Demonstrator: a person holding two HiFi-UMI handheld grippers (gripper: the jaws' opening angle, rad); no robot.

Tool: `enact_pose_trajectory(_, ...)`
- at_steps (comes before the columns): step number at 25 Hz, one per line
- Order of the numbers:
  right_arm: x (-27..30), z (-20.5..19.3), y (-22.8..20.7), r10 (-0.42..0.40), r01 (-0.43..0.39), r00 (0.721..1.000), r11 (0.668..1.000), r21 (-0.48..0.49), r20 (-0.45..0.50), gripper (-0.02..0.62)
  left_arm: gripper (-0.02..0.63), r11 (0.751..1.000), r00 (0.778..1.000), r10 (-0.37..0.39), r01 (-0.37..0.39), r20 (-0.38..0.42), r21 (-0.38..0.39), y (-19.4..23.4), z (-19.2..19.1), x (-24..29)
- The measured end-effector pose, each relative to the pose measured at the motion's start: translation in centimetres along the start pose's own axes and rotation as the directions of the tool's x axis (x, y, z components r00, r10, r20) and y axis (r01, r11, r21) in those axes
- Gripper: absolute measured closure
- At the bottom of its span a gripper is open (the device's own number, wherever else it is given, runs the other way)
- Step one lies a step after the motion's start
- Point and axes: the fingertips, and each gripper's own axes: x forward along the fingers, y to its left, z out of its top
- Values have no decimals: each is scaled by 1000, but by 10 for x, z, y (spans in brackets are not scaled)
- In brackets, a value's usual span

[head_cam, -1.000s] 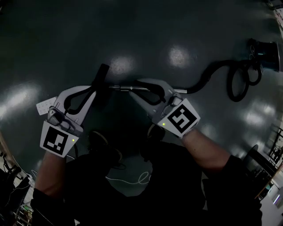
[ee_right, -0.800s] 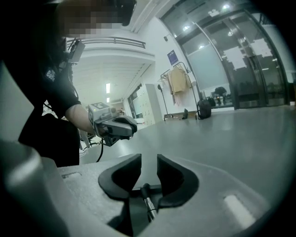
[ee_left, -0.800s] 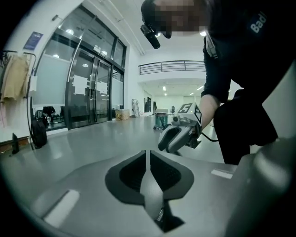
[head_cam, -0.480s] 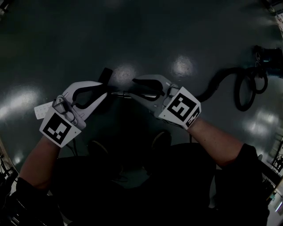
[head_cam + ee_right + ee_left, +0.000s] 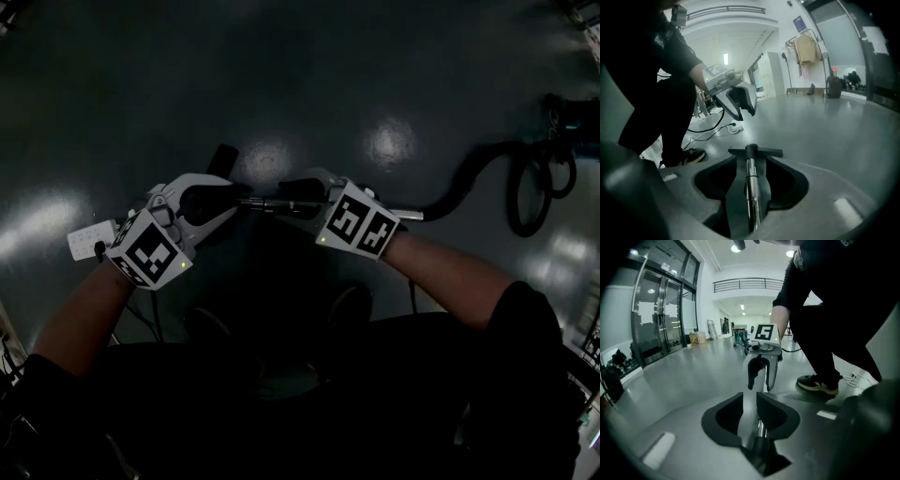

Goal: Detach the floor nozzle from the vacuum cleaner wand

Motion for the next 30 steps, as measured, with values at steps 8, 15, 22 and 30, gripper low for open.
enact_pose_trajectory(8, 58, -67, 6, 9, -43, 970, 990, -135, -243, 372, 451, 993, 969, -107, 117, -224, 33, -30, -92, 40)
enact_pose_trajectory(15, 80, -106, 0, -54, -29, 929, 975, -218, -365, 357, 425, 979, 924, -100, 158, -370, 129, -39, -129, 52)
enact_pose_trajectory(22, 105, -134, 3, -41, -89, 888, 962, -260, -458, 351, 423, 925, 848, -80, 259, -524, 277, -46, -162, 60)
enact_pose_trajectory(30, 111, -132, 6, 13, -120, 876, 974, -192, -482, 365, 424, 903, 823, -53, 282, -565, 325, -45, -170, 65)
